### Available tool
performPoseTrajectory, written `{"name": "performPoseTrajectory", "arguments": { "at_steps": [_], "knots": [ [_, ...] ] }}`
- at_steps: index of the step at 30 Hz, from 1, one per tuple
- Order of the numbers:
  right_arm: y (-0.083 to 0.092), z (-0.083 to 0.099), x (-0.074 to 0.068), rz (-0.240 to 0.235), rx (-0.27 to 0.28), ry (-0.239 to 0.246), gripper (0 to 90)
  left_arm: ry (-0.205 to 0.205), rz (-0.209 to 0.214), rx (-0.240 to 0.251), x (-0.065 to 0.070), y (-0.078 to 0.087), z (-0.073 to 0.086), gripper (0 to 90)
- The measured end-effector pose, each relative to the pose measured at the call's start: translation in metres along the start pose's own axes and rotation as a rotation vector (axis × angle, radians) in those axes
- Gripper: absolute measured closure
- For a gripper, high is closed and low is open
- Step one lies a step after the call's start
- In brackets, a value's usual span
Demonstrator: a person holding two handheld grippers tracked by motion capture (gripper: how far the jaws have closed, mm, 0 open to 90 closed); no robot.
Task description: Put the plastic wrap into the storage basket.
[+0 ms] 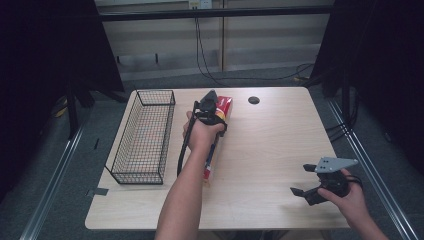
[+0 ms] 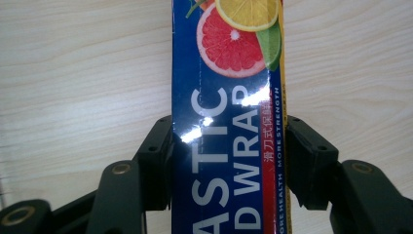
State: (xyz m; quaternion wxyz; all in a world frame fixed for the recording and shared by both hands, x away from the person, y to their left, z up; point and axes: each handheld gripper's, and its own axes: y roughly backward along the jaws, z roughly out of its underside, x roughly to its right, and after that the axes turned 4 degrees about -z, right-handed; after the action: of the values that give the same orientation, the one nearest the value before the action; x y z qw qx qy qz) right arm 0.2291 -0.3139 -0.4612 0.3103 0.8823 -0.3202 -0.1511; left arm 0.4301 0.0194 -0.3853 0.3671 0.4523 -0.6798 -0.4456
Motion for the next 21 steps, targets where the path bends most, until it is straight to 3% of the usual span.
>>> {"name": "performPoseTrajectory", "arguments": {
  "at_steps": [21],
  "knots": [
    [-0.002, 0.0, 0.0, 0.0, -0.005, -0.002, 5.6, 0.028, 0.002, -0.007, -0.016, 0.025, -0.002, 44.2]
  ]
}}
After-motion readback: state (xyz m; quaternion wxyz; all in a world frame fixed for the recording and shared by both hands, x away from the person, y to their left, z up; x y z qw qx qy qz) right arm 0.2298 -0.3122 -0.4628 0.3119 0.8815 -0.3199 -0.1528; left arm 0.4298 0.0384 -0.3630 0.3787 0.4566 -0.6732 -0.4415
